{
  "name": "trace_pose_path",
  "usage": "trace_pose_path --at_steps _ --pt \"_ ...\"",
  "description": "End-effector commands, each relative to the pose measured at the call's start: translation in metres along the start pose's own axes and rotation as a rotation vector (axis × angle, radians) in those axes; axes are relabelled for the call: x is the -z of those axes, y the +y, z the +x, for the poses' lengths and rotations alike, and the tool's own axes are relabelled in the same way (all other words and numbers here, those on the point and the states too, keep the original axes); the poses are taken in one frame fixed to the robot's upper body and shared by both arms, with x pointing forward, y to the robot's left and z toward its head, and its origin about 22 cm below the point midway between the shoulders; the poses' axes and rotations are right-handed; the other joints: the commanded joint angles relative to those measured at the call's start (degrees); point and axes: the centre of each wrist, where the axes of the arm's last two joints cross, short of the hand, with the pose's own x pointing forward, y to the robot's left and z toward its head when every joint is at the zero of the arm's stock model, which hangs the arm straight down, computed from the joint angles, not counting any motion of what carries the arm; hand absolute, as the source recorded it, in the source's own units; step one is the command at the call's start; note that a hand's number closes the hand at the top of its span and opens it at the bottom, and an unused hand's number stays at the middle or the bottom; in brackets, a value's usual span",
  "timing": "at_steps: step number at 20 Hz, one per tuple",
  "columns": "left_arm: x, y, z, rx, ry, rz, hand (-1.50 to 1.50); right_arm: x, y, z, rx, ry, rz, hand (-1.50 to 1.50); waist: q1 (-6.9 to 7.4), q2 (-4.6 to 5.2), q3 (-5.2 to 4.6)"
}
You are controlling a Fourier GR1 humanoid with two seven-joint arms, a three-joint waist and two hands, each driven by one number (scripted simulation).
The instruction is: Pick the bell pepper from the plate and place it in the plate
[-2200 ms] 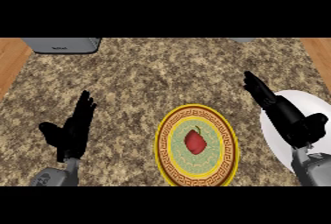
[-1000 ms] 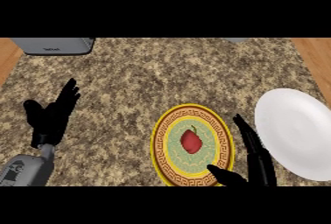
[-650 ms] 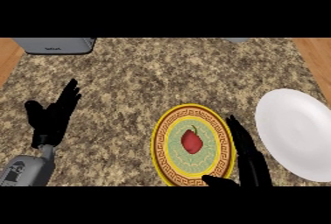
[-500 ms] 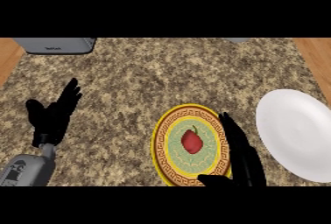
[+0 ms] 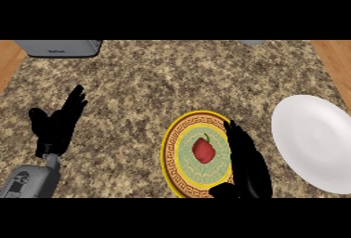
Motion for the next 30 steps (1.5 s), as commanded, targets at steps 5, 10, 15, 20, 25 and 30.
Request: trace_pose_path --at_steps 5,10,15,20,25,30 --pt "-0.001 0.001 -0.002 0.006 0.007 0.02 0.0 0.018 -0.002 0.018 -0.103 0.063 0.106 -1.5 -0.08 -0.01 0.03" --pt "-0.002 -0.011 0.026 0.002 0.009 0.01 0.0 0.051 0.006 0.022 -0.105 0.089 0.139 -1.5 0.26 -0.01 0.06" --pt "-0.008 0.007 0.015 0.019 0.007 -0.011 0.0 0.042 0.028 0.027 -0.137 0.114 0.137 -1.5 0.15 -0.01 0.04" --pt "-0.001 0.013 0.01 0.01 0.005 0.005 0.0 0.058 0.028 0.01 -0.164 0.132 0.152 -1.5 -0.02 0.01 0.03" --pt "0.003 -0.001 -0.004 0.008 -0.006 -0.008 0.0 0.072 0.036 0.026 -0.207 0.135 0.194 -1.5 0.1 0.05 0.03" --pt "-0.007 0.004 -0.006 0.006 -0.005 -0.014 0.0 0.073 0.045 0.025 -0.213 0.056 0.3 1.5 0.25 0.04 0.03"
